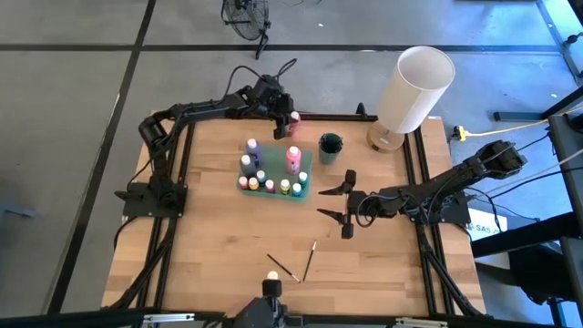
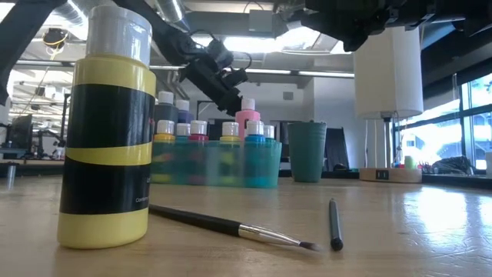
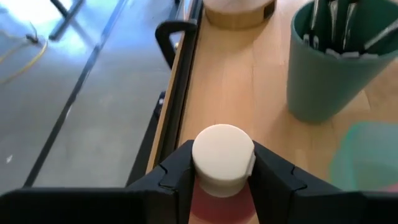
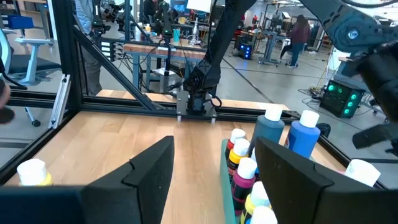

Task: Pick & Place Paint Supplies
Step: Put the big dark pink paint bottle into the green bin

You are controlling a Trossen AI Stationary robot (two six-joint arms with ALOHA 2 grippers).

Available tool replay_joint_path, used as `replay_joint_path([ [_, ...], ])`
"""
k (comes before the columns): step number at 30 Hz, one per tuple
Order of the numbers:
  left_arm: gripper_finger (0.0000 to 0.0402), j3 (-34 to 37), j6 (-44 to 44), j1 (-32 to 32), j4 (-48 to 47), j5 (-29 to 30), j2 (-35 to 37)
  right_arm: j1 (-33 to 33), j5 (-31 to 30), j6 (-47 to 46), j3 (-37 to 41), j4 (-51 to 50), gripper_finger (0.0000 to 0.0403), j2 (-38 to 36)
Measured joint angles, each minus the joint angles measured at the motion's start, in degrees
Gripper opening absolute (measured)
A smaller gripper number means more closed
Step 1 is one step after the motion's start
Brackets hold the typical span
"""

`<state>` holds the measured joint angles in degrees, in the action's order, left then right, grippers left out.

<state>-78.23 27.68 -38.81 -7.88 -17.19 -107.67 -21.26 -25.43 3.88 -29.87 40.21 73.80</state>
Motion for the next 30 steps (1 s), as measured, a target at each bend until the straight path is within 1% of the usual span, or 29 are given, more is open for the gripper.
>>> replay_joint_path([
  [6, 0.0117, -0.01, -3.08, 1.5, -1.59, 1.08, 7.23, -0.18, 0.0, 0.0, 0.0, -0.2, 0.0228, 0.0],
  [8, 0.0117, -0.03, -3.57, 2.69, -3.35, 3.09, 9.91, -0.27, 0.04, 0.0, 0.0, -0.2, 0.0228, 0.0],
  [11, 0.0117, 0.04, -5.99, 4.73, -7.02, 7.63, 14.64, -0.28, 0.14, -0.01, 0.0, -0.2, 0.0228, 0.0],
  [16, 0.0117, -0.07, -12.18, 9.14, -13.22, 13.08, 23.74, -0.28, 0.15, -0.46, 0.0, -0.17, 0.0228, 0.0],
  [19, 0.0117, -0.05, -20.95, 11.71, -14.61, 15.78, 27.95, -0.28, 0.15, -0.48, 0.0, 0.03, 0.0228, 0.0],
  [21, 0.0117, 0.15, -24.59, 12.72, -14.63, 16.58, 30.48, -0.3, 0.18, -0.53, 0.0, 0.38, 0.0228, 0.0],
  [24, 0.0117, 2.21, -27.04, 13.85, -14.5, 17.05, 33.03, -0.59, 0.61, -1.22, -0.02, 0.85, 0.0228, 0.0],
  [26, 0.0117, 4.79, -28.64, 14.85, -14.15, 17.39, 33.85, -0.96, 0.59, -1.55, -0.02, 0.81, 0.0228, 0.0],
  [28, 0.0117, 8.23, -29.82, 15.89, -12.18, 18.61, 34.55, -1.38, 0.59, -1.55, -0.02, 0.92, 0.0228, 0.0],
  [30, 0.0117, 12.22, -30.07, 16.64, -7.61, 20.31, 35.18, -1.79, 0.59, -1.53, -0.02, 1.14, 0.0228, 0.0],
])
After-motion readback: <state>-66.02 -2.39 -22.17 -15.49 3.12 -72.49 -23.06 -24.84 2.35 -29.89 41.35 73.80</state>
